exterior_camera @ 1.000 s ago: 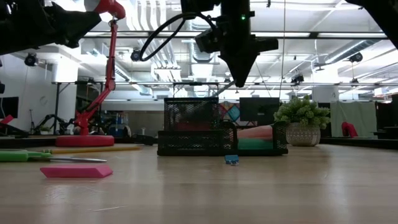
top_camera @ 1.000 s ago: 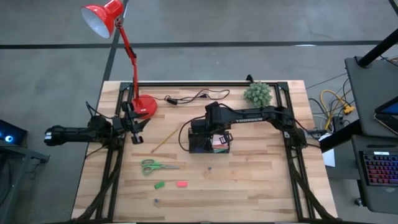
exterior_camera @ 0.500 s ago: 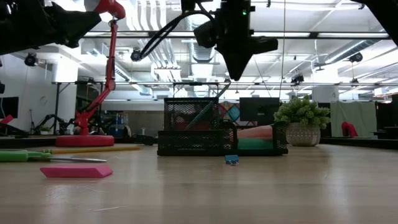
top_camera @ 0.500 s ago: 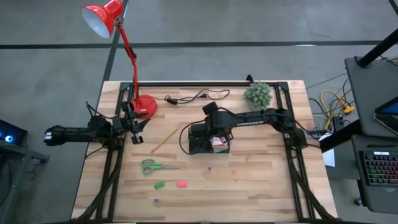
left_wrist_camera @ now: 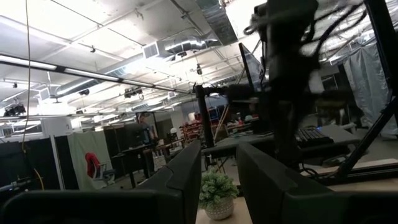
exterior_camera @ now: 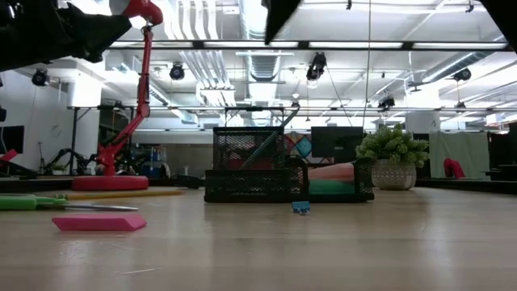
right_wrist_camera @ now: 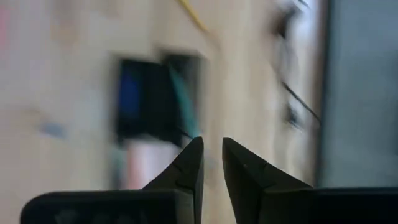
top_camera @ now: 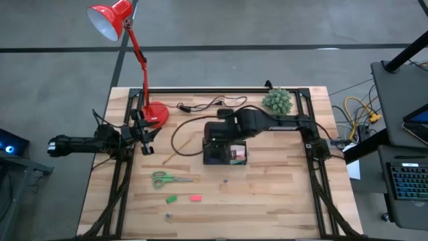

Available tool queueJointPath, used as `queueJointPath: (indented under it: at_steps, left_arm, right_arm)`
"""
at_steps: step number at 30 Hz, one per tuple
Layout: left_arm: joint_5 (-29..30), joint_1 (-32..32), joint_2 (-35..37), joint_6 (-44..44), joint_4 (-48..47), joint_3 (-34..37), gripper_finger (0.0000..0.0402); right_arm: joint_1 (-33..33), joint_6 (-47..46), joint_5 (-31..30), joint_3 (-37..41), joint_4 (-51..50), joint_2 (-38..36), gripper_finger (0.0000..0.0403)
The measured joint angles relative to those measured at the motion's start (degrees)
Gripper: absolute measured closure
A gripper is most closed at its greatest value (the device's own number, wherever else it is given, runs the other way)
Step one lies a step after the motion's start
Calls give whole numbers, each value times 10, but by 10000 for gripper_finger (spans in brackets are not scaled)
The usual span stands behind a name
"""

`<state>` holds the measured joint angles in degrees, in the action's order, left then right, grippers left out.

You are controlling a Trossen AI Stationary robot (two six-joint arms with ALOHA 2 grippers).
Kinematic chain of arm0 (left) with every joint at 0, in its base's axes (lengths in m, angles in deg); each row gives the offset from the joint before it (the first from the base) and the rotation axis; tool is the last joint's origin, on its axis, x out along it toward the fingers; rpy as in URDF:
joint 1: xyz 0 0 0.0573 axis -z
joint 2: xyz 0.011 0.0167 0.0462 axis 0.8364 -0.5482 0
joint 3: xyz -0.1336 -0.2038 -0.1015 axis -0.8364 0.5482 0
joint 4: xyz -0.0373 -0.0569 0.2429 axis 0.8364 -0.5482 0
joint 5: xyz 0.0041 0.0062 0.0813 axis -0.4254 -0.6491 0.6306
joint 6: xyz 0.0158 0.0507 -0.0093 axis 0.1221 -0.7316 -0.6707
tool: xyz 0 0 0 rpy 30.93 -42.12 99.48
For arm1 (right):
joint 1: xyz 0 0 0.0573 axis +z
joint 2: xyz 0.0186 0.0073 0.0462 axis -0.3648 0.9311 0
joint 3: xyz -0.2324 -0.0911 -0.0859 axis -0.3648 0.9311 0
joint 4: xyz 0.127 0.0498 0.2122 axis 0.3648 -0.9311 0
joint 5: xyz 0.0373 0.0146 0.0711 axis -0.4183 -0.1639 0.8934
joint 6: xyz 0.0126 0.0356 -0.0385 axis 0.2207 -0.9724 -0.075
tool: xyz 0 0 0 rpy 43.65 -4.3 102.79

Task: Pick and place office supplies into organizer
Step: Put the top blue binder clip into the black desk organizer

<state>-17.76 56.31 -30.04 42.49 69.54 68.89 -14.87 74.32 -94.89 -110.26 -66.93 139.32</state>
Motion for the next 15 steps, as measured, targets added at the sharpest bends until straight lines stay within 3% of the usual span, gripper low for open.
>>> queueJointPath:
  at_steps: [3, 8, 15]
  left_arm:
    - [0, 0, 0, 0, 0, 0, 313]
    - [0, 0, 0, 3, -1, 0, 313]
    - [-1, 0, 0, 3, -5, 0, 313]
  right_arm:
    - [29, 15, 56, 5, 69, -14, 353]
    - [82, 30, 43, 6, 98, -31, 353]
    - [145, -18, 29, 18, 86, -34, 355]
